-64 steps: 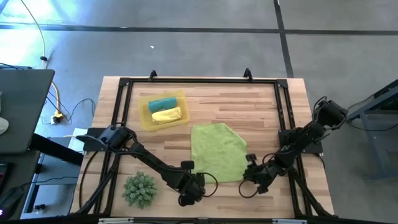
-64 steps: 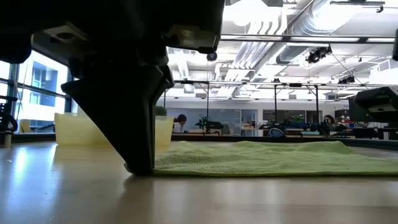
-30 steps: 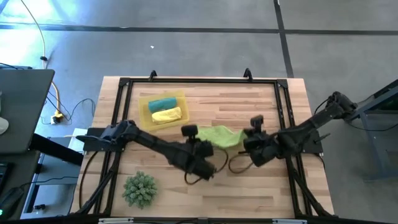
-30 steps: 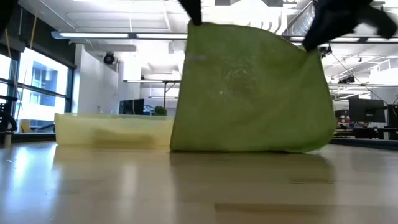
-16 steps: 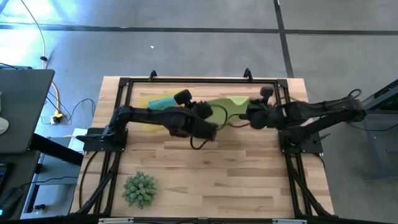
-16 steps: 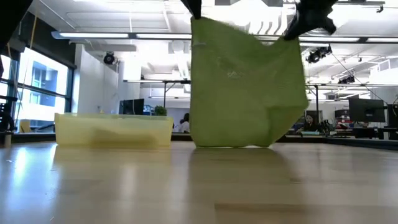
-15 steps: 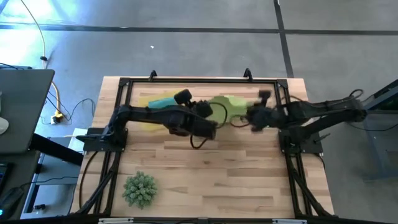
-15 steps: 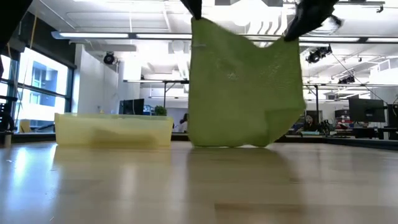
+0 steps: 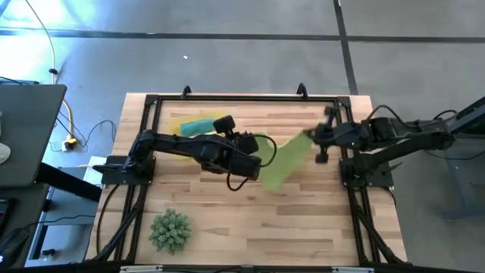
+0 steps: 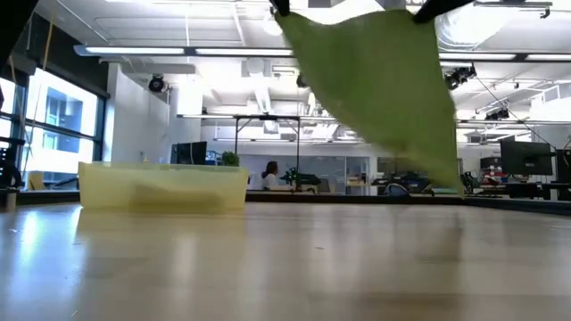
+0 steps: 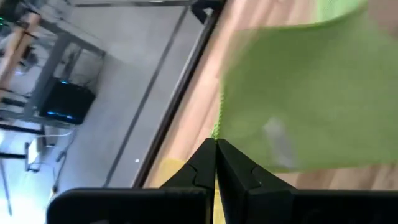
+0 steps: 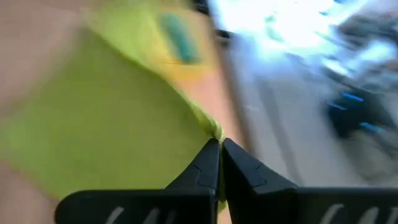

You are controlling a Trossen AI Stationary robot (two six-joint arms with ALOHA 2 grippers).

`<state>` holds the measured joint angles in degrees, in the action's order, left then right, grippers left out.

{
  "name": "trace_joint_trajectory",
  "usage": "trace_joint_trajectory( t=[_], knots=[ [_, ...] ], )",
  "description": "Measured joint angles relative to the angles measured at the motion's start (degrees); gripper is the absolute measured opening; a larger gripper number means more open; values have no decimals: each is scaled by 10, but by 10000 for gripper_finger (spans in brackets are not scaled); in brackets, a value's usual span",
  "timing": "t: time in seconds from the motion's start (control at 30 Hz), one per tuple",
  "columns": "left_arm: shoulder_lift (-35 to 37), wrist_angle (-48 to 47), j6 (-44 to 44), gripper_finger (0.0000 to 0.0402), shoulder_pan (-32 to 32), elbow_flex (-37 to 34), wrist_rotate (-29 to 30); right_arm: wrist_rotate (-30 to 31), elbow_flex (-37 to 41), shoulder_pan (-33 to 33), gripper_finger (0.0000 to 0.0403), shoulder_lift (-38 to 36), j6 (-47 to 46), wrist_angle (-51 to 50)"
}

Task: Roll microfiber towels into tight, uniform cylinder then place into a basket
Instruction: Roll the green microfiber towel

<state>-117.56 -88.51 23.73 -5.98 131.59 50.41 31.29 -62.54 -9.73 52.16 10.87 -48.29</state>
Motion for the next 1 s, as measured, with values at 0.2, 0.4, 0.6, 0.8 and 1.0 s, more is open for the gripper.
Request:
trace_joint_trajectory(
  t=[0.2, 0.4, 0.6, 0.8, 1.0],
  knots=[
    [1, -1, -13, 0, 16, 0, 40, 65, 0, 25, 0, 3, 66, 5],
    [1, -1, -19, 0, 56, 0, 66, 103, 0, 74, 0, 20, 195, 65],
    [7, -5, -1, 0, 75, 0, 31, 93, 0, 119, 0, 43, 178, 90],
    [6, 0, 22, 0, 27, -51, -69, -23, 31, 94, 0, 41, -2, -43],
    [6, 65, 55, 0, -56, -158, -120, -63, 184, -23, 0, 19, -156, 4]
  ],
)
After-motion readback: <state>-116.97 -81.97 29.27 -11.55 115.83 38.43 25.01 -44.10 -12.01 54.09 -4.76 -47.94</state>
